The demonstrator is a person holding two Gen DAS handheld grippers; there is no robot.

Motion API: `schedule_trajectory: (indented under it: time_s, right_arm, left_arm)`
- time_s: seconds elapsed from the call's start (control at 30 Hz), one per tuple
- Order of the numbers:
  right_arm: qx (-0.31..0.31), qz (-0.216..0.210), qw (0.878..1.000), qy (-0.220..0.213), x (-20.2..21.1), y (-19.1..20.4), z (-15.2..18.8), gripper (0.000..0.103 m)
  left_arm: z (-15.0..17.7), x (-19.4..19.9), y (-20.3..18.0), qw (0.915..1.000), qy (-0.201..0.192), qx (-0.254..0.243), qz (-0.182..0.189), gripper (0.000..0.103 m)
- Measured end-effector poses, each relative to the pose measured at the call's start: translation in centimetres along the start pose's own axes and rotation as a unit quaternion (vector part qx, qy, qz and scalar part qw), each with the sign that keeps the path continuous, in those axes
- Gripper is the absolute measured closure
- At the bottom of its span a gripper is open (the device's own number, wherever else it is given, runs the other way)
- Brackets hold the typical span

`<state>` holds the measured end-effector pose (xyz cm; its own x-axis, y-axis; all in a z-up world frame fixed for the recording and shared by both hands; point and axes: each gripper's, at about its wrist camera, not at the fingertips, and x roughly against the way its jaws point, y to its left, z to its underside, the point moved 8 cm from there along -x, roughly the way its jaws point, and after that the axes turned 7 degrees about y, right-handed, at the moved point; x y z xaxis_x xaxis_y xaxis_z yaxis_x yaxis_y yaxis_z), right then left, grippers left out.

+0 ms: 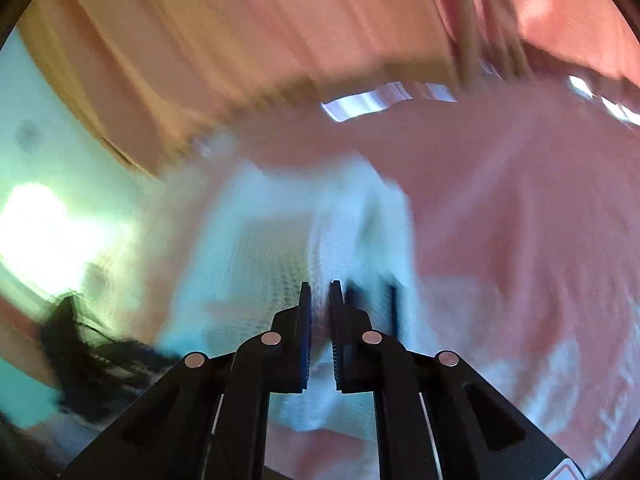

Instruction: Fold small clothes

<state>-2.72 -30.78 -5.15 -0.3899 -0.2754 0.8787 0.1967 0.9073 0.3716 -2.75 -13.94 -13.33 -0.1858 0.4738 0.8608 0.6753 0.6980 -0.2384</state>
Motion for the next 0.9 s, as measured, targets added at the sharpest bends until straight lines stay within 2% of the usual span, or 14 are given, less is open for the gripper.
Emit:
schedule_trajectory:
  time_s: [0.07,0.13,0.17,0.27,0.37,0.47,0.53,0.57,0.6,0.67,0.7,0.77,0.83,0.9]
  right_arm:
    - [-0.011,0.017,0.998,0.056,-3.5,-1.1,1.9,0.092]
    - [0.013,0.028,0.998,0.047,-3.3,-0.4,1.8,0.088]
    - [0.021,0.026,0.999,0.031,-2.2,0.1,1.6,0.08]
    - [0.009,0.016,1.0,0.004,-0.5,-0.2,2.1,0.059]
    - [-0.037,-0.04,0.998,0.008,-0.1,-0.9,3.9,0.054]
    - [-0.052,-0.074,0.996,0.027,-1.5,-0.1,5.3,0.049]
    - [-0.052,-0.078,0.994,0.054,-3.5,0.8,5.9,0.051]
    - [-0.057,-0.086,0.993,0.058,-4.4,1.1,5.9,0.082]
    - [-0.057,-0.092,0.992,0.058,-4.6,1.5,5.8,0.092]
    - [-0.036,-0.072,0.996,0.03,-3.2,2.2,5.0,0.093]
    - [-0.012,-0.052,0.999,-0.002,-1.3,2.9,4.5,0.093]
    - [0.008,-0.035,0.999,-0.034,1.5,3.6,4.3,0.093]
    - [0.009,-0.009,1.0,-0.027,1.4,2.8,5.2,0.093]
    - [0.0,0.027,0.999,0.029,-2.3,1.0,7.0,0.092]
  left_arm:
    - [1.1,-1.8,-0.2,0.9991,0.031,-0.017,-0.023,0.085]
    - [1.3,-1.9,-0.6,0.9985,0.03,-0.033,-0.033,0.079]
    - [1.2,-1.5,-0.9,0.9986,0.026,-0.036,-0.029,0.076]
    - [0.7,0.0,-0.9,0.9999,0.008,-0.01,-0.001,0.05]
    - [-0.1,2.6,-1.2,0.9994,-0.024,0.002,0.027,0.04]
    - [-0.9,4.4,-0.6,0.9976,-0.058,0.026,0.028,0.033]
    - [-1.5,4.4,0.1,0.9961,-0.069,0.049,0.028,0.031]
    - [-1.7,4.3,0.6,0.995,-0.072,0.064,0.025,0.031]
    - [-1.9,4.2,1.1,0.9941,-0.073,0.076,0.023,0.031]
    - [-2.4,4.1,1.6,0.9928,-0.072,0.092,0.025,0.031]
    - [-2.6,4.1,1.8,0.992,-0.075,0.099,0.024,0.031]
    - [-2.9,4.2,1.9,0.9916,-0.081,0.099,0.019,0.031]
    - [-3.1,4.0,2.0,0.9917,-0.081,0.099,0.015,0.031]
    - [-3.2,3.3,2.2,0.9919,-0.074,0.102,0.009,0.031]
